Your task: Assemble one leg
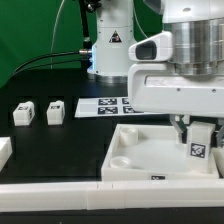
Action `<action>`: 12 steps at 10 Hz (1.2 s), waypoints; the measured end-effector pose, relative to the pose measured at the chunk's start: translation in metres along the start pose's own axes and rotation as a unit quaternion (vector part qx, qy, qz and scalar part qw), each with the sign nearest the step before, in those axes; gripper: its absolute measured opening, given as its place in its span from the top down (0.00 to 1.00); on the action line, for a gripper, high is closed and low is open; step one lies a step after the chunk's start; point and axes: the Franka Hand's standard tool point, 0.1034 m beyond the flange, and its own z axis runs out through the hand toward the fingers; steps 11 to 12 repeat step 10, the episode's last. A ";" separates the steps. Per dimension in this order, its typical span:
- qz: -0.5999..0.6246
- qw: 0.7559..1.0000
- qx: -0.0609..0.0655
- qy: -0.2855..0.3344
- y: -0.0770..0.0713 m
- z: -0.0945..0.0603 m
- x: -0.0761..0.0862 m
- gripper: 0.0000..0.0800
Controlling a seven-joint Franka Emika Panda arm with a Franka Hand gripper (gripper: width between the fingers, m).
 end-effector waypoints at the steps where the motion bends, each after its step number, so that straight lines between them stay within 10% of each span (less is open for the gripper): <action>1: 0.049 0.999 -0.003 0.003 0.004 0.000 0.003 0.63; 5: 0.081 0.997 -0.009 0.008 0.012 0.000 0.008 0.61; 7: 0.081 0.997 -0.010 0.008 0.012 0.001 0.008 0.24; 12: 0.081 0.997 -0.010 0.007 0.012 0.001 0.007 0.19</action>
Offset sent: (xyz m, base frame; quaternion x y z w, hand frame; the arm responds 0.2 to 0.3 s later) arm 0.0000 0.0000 0.0000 0.0000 0.0000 0.0000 1.0000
